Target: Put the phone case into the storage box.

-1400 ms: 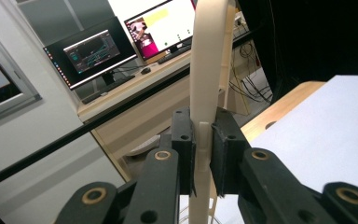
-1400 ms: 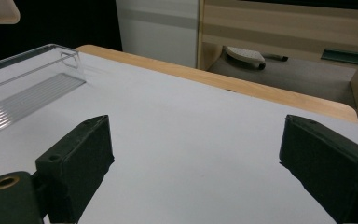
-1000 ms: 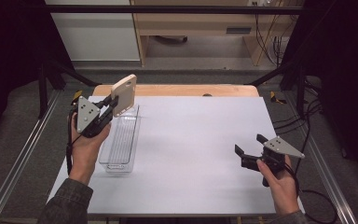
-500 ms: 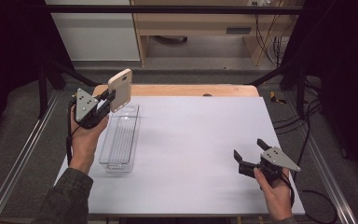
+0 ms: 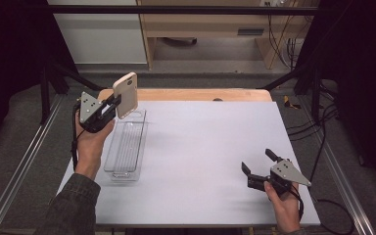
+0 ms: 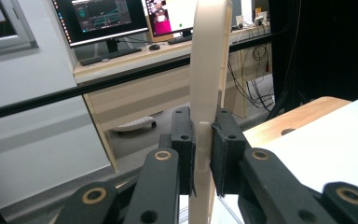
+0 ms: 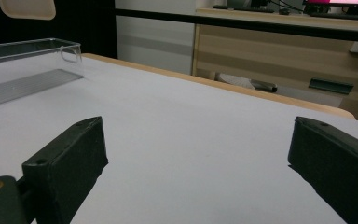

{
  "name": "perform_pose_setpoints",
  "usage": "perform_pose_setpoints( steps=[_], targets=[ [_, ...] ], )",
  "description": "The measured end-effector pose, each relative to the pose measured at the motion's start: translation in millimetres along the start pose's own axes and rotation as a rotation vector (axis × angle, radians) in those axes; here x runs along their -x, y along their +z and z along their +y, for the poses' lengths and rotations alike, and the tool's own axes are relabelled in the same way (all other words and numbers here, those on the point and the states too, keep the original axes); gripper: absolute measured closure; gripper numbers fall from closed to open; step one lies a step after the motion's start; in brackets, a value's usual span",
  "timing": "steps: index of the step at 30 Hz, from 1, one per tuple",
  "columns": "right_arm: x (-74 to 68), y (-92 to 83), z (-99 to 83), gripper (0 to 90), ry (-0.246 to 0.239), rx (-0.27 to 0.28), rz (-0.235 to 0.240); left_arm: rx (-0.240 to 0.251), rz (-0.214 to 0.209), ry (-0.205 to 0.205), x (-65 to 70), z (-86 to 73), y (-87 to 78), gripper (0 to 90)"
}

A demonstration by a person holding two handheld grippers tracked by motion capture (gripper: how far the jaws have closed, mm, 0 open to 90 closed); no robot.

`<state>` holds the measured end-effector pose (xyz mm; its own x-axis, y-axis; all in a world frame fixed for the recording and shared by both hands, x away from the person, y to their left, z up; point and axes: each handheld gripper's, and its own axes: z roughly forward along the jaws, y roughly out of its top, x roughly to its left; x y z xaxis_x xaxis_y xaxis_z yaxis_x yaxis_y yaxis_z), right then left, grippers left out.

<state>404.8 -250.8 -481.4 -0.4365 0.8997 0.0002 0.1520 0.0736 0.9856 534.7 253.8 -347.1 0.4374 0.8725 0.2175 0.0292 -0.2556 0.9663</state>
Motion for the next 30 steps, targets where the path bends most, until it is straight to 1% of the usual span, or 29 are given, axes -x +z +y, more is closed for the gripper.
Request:
perform_pose_setpoints(
  steps=[1, 3, 4, 6, 11, 12, 14, 15, 16, 20, 23, 26, 29, 30],
  targets=[
    [0.0, 0.0, 0.0, 4.2, 0.000, 0.000, 0.000, 0.000, 0.000, 0.000, 0.0, 0.0, 0.0, 80.2],
    [-0.3, -2.1, -0.7, 3.8, 0.002, 0.010, 0.000, -0.015, -0.007, 0.003, 1.2, -2.6, 2.9, 80.2],
    [-0.7, -2.7, -1.0, 3.8, 0.002, 0.011, 0.000, -0.018, -0.009, -0.003, 1.4, -3.3, 3.6, 80.2],
    [-1.4, -3.5, -2.0, 3.8, 0.001, 0.016, -0.004, -0.017, -0.016, -0.030, 1.3, -3.7, 3.9, 80.2],
    [-0.7, -3.9, -3.5, 3.8, -0.002, 0.014, -0.006, -0.026, -0.020, -0.044, 1.8, -2.7, 2.7, 80.2],
    [-0.4, -4.4, -3.5, 3.8, 0.001, 0.016, -0.007, -0.033, -0.029, -0.058, 2.4, -3.1, 2.7, 80.2],
    [0.8, -5.2, -3.6, 3.7, 0.006, 0.019, -0.009, -0.052, -0.031, -0.058, 3.8, -3.7, 2.9, 80.2],
    [0.8, -5.2, -3.6, 3.7, 0.006, 0.019, -0.009, -0.052, -0.031, -0.058, 3.8, -3.7, 2.9, 80.2],
    [1.5, -5.6, -4.4, 3.7, 0.012, 0.021, -0.008, -0.060, -0.031, -0.071, 5.5, -4.5, 2.5, 80.2],
    [0.2, -5.2, -5.9, 3.7, 0.015, 0.019, -0.002, -0.080, -0.037, -0.056, 8.6, -2.9, 0.3, 80.2],
    [-1.8, -4.2, -5.5, 3.7, 0.013, 0.020, 0.005, -0.090, -0.041, -0.056, 9.3, -2.2, -0.3, 80.2],
    [-2.7, -3.0, -5.6, 3.8, 0.009, 0.019, 0.006, -0.120, -0.046, -0.056, 9.8, -5.4, 2.7, 80.2],
    [-2.2, -4.1, -5.3, 3.8, 0.010, 0.016, 0.002, -0.130, -0.044, -0.062, 8.6, -8.7, 6.1, 80.2],
    [-2.0, -4.5, -5.4, 3.9, 0.010, 0.015, 0.002, -0.141, -0.034, -0.066, 6.7, -12.9, 10.1, 80.2]
  ],
)
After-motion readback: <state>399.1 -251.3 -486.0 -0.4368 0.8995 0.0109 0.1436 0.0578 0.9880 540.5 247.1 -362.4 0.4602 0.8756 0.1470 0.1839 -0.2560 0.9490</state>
